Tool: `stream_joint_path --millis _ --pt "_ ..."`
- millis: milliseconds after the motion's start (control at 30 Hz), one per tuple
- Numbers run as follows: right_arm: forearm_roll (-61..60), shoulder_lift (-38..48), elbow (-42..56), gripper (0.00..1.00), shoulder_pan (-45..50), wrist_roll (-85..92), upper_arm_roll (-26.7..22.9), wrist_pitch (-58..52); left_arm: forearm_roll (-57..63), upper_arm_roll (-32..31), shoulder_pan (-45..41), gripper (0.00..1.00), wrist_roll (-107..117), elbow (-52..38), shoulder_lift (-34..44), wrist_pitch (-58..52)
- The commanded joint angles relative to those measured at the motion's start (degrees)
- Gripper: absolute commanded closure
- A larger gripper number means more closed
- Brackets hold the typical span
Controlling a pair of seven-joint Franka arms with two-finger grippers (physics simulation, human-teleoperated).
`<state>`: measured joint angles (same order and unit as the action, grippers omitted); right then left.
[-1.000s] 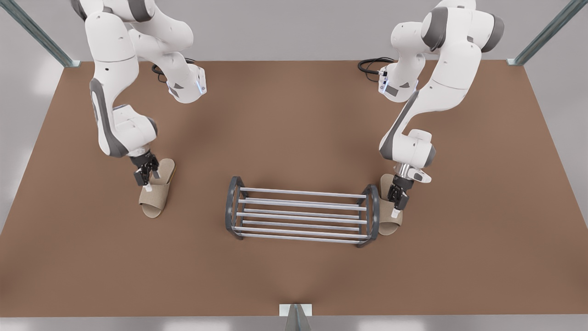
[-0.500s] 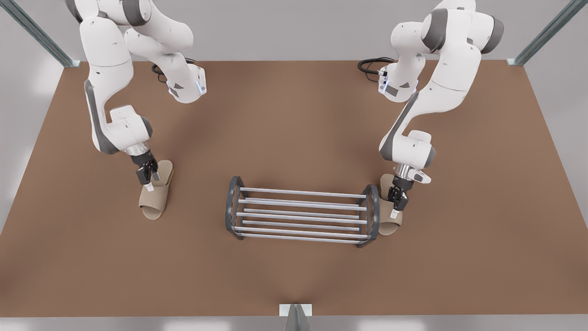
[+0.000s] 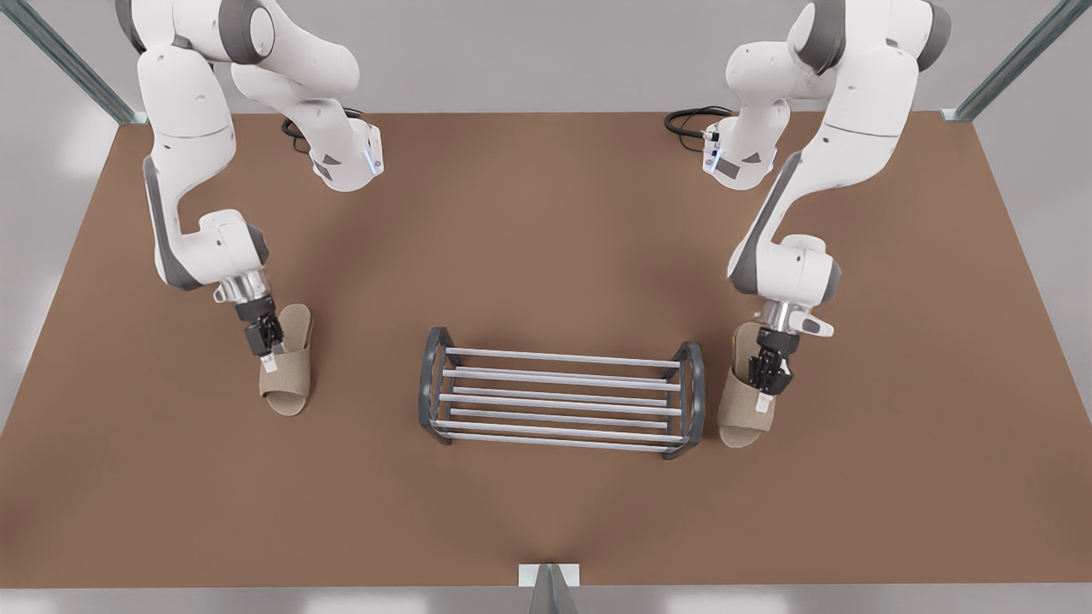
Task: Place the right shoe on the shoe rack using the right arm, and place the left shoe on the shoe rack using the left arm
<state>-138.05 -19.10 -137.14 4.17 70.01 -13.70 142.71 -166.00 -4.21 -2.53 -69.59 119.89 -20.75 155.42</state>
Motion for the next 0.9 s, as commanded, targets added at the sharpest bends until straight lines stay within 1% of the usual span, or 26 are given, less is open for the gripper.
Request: stream_joint_path --millis 0,33,67,100,167,233,267,300,367,467,500,533,567,633,667,700,733,767,833,867 --pt "-0.1 -0.6 0.8 0.02 0.0 9.4 0.0 -2.5 -8.1 0.1 0.6 0.79 9.9 -1.8 3.4 6.1" --pt "-0.1 -0.9 1.2 0.03 0.0 9.3 0.0 -2.5 -6.9 0.1 0.6 0.79 14.9 -6.2 6.3 12.9" --pt "-0.1 -1.1 1.3 0.1 0.0 9.2 0.0 -2.5 -6.4 -0.1 0.6 0.79 16.7 -10.9 8.1 19.4" --pt "-0.1 -1.1 1.3 0.28 0.0 9.0 0.0 -2.5 -6.4 -0.5 0.0 0.79 16.9 -15.1 9.0 25.2" --pt "-0.1 -1.1 1.5 0.56 0.0 9.0 0.0 -2.5 -6.1 -3.8 -1.8 0.79 16.9 -21.5 9.2 35.0" --pt "-0.1 -1.0 2.0 0.66 0.0 9.0 0.0 -2.4 -0.1 -4.6 -7.9 0.79 16.9 -27.3 7.3 43.2" --pt "-0.1 -1.0 2.1 0.68 0.0 9.0 0.0 -2.5 0.3 -4.5 -10.4 0.79 17.0 -29.3 6.5 45.0" --pt "-0.2 -0.9 2.3 0.79 -0.1 9.0 0.0 -2.4 0.3 -4.1 -13.4 0.79 17.0 -29.5 6.3 45.0" --pt "-0.2 -0.5 3.1 0.79 -0.1 8.6 0.0 -2.3 1.9 -4.1 -18.0 0.79 17.0 -33.3 3.8 44.9" --pt "-0.2 1.5 4.0 0.79 -0.1 7.9 0.1 -1.6 6.9 -4.3 -22.8 0.79 17.1 -39.2 -3.3 44.9" --pt "-0.1 3.1 4.6 0.79 0.0 6.7 0.5 0.5 8.9 -4.2 -24.0 0.79 17.1 -40.7 -5.3 44.8" --pt "0.1 4.2 6.1 0.79 0.0 5.3 1.4 3.9 9.4 -4.2 -24.4 0.79 17.2 -41.0 -6.1 44.7" --pt "0.4 5.6 6.5 0.79 0.0 2.8 2.4 4.5 9.4 -4.2 -24.5 0.79 17.1 -40.4 -7.1 44.6" --pt "0.5 6.4 8.7 0.79 0.0 -3.6 5.8 4.7 9.3 -4.1 -25.5 0.79 17.1 -38.9 -8.3 44.6" --pt "0.5 6.8 8.9 0.79 0.0 -11.1 9.6 4.7 9.2 -4.1 -25.9 0.79 17.3 -38.4 -8.3 44.6" --pt "0.7 7.2 9.3 0.79 0.0 -12.2 11.6 4.5 9.3 -4.0 -25.9 0.79 17.5 -37.1 -8.3 44.1" --pt "0.7 7.7 9.8 0.79 0.0 -17.2 13.4 4.4 9.3 -4.1 -26.1 0.79 17.5 -36.8 -8.5 43.4" --pt "0.7 8.9 11.4 0.79 -0.1 -17.5 17.1 6.8 9.3 -4.0 -26.4 0.79 17.5 -36.9 -9.5 42.6" --pt "1.2 10.9 17.1 0.79 -0.9 -23.6 21.3 16.4 9.3 -3.3 -26.4 0.79 17.5 -36.8 -9.6 40.8" --pt "1.3 12.4 19.1 0.79 -1.8 -25.2 24.3 22.2 9.2 -3.3 -26.4 0.79 17.5 -36.8 -9.6 40.8"
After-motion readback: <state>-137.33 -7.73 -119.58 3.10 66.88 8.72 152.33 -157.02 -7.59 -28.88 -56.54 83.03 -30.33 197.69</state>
